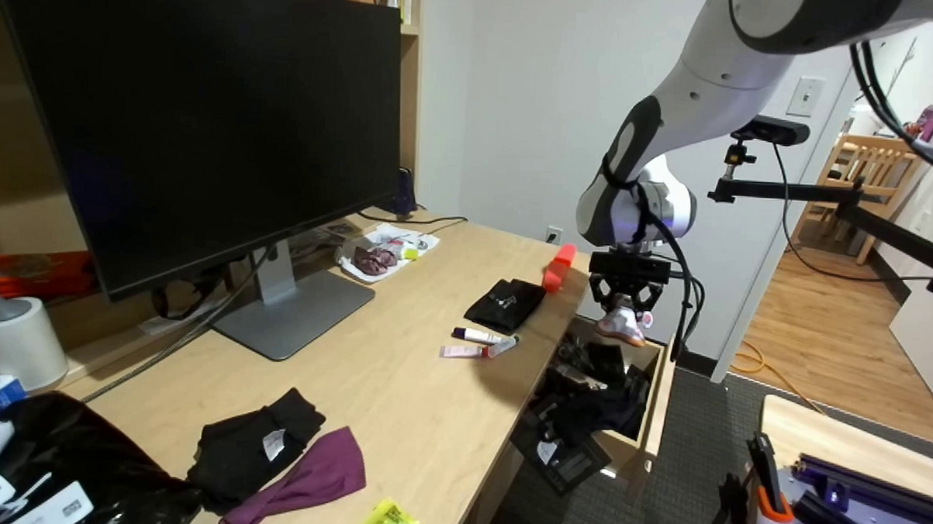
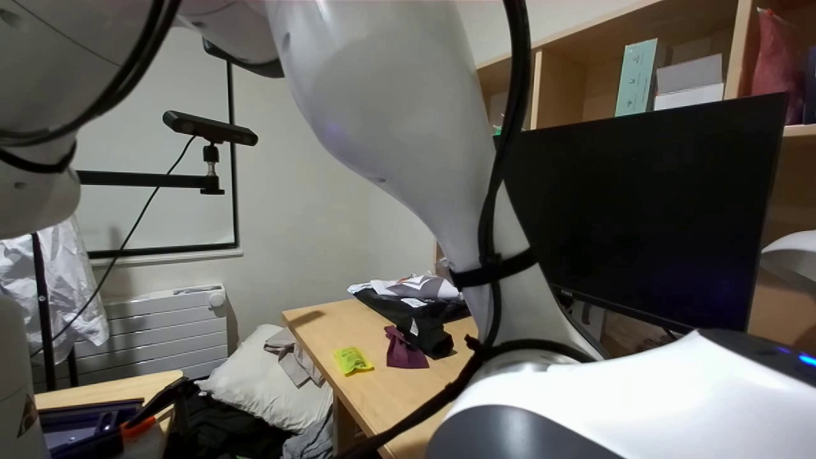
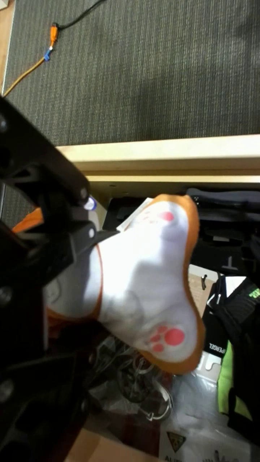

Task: Put the plush toy in the drawer

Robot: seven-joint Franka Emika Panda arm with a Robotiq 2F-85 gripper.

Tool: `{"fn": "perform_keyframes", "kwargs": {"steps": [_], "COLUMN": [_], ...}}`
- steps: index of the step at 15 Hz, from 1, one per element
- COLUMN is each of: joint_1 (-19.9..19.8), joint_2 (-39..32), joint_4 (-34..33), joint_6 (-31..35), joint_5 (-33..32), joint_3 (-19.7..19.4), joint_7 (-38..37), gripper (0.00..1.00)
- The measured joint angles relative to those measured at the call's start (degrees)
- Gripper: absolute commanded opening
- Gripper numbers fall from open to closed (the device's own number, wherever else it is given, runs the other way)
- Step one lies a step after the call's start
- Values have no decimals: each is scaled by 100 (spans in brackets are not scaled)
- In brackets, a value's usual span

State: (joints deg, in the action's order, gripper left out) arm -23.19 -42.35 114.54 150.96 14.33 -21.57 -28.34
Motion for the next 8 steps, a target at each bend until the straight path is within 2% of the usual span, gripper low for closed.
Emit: {"fn": "perform_keyframes", "kwargs": {"steps": [2, 3, 8], "joint_1": [8, 9, 10], "joint_2": [34, 54, 111], "joint_4": [-21, -24, -24], "joint_6": [6, 6, 6], "joint_5": [24, 35, 126], "joint_3": [44, 67, 131], "joint_7": [0, 0, 0], "gripper": [95, 99, 100]}}
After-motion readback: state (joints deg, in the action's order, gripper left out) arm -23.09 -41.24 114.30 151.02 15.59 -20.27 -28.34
